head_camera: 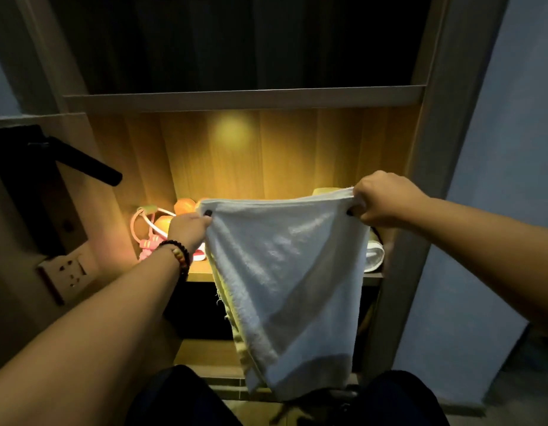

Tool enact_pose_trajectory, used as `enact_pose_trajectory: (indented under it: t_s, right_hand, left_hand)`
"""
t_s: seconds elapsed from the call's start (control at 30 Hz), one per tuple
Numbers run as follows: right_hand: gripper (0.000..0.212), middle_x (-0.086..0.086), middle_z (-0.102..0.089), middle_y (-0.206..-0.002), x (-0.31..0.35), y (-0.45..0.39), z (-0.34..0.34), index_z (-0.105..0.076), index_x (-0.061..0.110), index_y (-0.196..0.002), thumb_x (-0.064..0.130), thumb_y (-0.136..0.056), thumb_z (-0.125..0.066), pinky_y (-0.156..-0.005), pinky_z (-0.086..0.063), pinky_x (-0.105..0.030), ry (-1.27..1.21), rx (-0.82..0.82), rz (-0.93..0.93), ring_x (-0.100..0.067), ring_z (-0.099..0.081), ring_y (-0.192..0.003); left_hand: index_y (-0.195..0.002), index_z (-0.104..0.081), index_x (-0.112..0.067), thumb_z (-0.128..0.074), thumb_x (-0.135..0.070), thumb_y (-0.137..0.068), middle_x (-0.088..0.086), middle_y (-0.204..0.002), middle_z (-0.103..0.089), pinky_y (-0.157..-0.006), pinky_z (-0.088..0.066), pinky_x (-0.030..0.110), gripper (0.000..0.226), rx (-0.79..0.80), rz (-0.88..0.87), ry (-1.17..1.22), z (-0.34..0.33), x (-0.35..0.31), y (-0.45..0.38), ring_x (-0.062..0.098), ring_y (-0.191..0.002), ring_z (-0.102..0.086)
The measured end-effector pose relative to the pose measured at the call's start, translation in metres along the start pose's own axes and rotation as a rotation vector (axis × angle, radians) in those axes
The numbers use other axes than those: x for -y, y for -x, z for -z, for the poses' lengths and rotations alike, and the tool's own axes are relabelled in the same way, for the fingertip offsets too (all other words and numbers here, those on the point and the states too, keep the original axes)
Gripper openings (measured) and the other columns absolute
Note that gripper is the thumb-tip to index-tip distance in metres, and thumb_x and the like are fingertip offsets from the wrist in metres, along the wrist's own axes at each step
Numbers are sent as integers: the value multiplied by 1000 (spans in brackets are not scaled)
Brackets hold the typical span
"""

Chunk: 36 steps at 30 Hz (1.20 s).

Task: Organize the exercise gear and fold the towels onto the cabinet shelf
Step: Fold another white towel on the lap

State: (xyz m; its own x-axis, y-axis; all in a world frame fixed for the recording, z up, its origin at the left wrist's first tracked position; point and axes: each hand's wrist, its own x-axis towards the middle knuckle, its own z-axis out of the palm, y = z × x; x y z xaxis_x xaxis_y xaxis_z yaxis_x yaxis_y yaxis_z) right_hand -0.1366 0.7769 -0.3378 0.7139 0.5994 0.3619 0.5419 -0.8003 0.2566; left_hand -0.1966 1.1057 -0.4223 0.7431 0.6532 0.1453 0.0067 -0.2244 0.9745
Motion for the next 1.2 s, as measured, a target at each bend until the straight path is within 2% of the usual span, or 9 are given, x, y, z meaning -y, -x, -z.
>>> enact_pose_trajectory:
  t_s: [0.13,0.3,0.5,0.63,0.77,0.93,1.0,1.1,1.2]
  right_hand:
    - [24,-5,-61,-88,2,9,-8,-67,11,-93,35,-88,-64,-67,-52,-31,-45,-15,19,-21,-58,-82]
    - [33,-5,-57,-71,-1,9,-9,-59,12,-68,39,-85,-68,-54,-41,-25,-171,86,-6,-17,-51,-64]
    - [52,-6,-41,-55,6,6,-6,-58,4,-60,49,-84,-65,-51,-28,-31,-356,151,35,-16,-34,-53]
    - [48,-5,-43,-54,14,4,-13,-53,9,-57,47,-84,-67,-51,-29,-33,-305,118,33,-18,-37,-53]
    - [41,-3,-49,-56,15,2,-20,-54,13,-59,43,-84,-67,-47,-32,-28,-266,56,-27,-18,-45,-53]
    - [33,-6,-55,-65,-2,1,-18,-60,9,-69,37,-85,-66,-47,-32,-26,-197,-36,-140,-20,-52,-61]
    - [31,-10,-59,-74,-12,3,-11,-63,6,-76,35,-86,-66,-54,-42,-30,-162,-89,-163,-24,-56,-68]
    - [29,-9,-57,-83,-28,8,3,-65,4,-91,32,-88,-67,-66,-47,-33,-130,-140,-168,-23,-55,-75]
    - [30,-10,-57,-87,-50,20,21,-65,2,-97,31,-89,-67,-70,-50,-35,-71,-191,-199,-24,-55,-79]
  left_hand:
    - [-91,-60,-5,-55,-6,-86,9,-85,-58,-74,-45,37,7,-77,190,306,-15,12,5,25,-84,-55]
    - [-85,-52,-4,-50,-8,-86,8,-71,-45,-68,-36,36,4,-116,154,145,-21,15,0,24,-75,-46]
    - [-95,-62,2,-48,-12,-91,15,-86,-60,-72,-43,36,20,-193,138,38,-13,17,-4,31,-81,-56]
    - [-71,-54,-7,-49,-11,-91,10,-74,-51,-64,-37,31,21,-239,109,51,-8,15,-1,26,-74,-47]
    - [-68,-48,-12,-48,-12,-85,11,-74,-44,-65,-33,32,17,-231,84,108,-7,13,3,22,-71,-41]
    - [-68,-67,-20,-61,-21,-84,7,-77,-58,-70,-46,35,18,-119,-14,185,-9,-4,14,21,-73,-53]
    - [-79,-73,-26,-68,-18,-85,2,-85,-67,-77,-53,34,12,-77,-12,258,-11,-18,21,22,-78,-62]
    - [-110,-70,-12,-67,-7,-87,-1,-94,-68,-76,-55,32,24,-9,-21,357,-18,-41,36,17,-84,-65]
    - [-112,-68,-7,-68,-3,-85,1,-100,-68,-83,-55,37,28,41,-58,358,-25,-63,51,20,-93,-64]
